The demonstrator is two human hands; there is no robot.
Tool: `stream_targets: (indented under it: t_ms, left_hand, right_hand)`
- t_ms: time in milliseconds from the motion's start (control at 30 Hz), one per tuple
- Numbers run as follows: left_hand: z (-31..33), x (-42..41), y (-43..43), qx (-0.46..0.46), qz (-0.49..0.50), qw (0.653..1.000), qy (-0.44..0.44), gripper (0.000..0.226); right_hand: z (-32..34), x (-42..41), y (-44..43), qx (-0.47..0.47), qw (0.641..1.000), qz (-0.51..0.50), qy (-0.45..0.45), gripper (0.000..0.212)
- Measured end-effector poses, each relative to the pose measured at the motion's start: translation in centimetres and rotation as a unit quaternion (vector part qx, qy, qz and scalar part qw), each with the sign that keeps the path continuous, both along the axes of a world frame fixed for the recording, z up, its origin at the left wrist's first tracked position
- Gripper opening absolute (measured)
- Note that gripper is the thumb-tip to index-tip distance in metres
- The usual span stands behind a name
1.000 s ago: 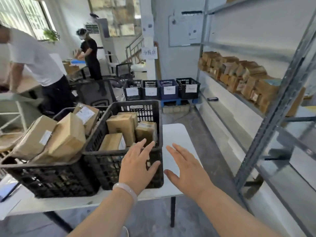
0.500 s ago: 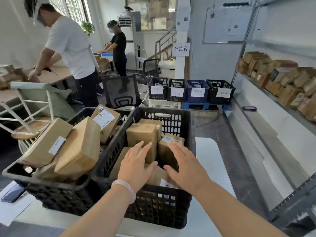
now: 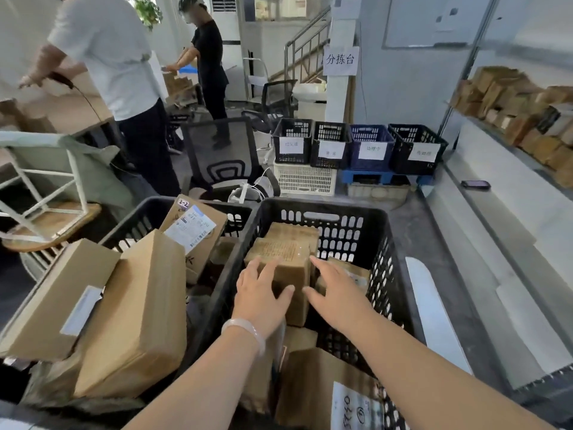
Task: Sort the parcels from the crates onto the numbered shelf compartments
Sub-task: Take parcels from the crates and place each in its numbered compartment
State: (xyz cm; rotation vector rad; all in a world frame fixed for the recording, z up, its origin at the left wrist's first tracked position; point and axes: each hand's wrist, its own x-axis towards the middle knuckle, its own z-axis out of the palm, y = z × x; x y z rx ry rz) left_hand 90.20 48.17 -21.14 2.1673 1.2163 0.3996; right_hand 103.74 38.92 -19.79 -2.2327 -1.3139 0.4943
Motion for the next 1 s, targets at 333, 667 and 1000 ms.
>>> stream_targets:
  t_ms: [333,667,1000]
  left_hand:
    - [-1.9,1.1,3.1,-0.019,-0.009,0.999,-0.036,0.061]
    - [-1.7,2.4,3.4,-0.092,0.052,0.984,-0.145,0.068]
    - [4.9,2.0,1.7,-0.069,0.085,0.962,-0.251,0.048]
  right_hand:
    - [-1.7,0.4,8.2,0.001,0.942,-0.204,0.265,0.062]
    - [-3.1,2.1,5.6,0.027,0.89,-0.255,0.377,0.047]
    - [2.3,2.0,0.3,0.155,0.852,-0.254,0.431,0.028]
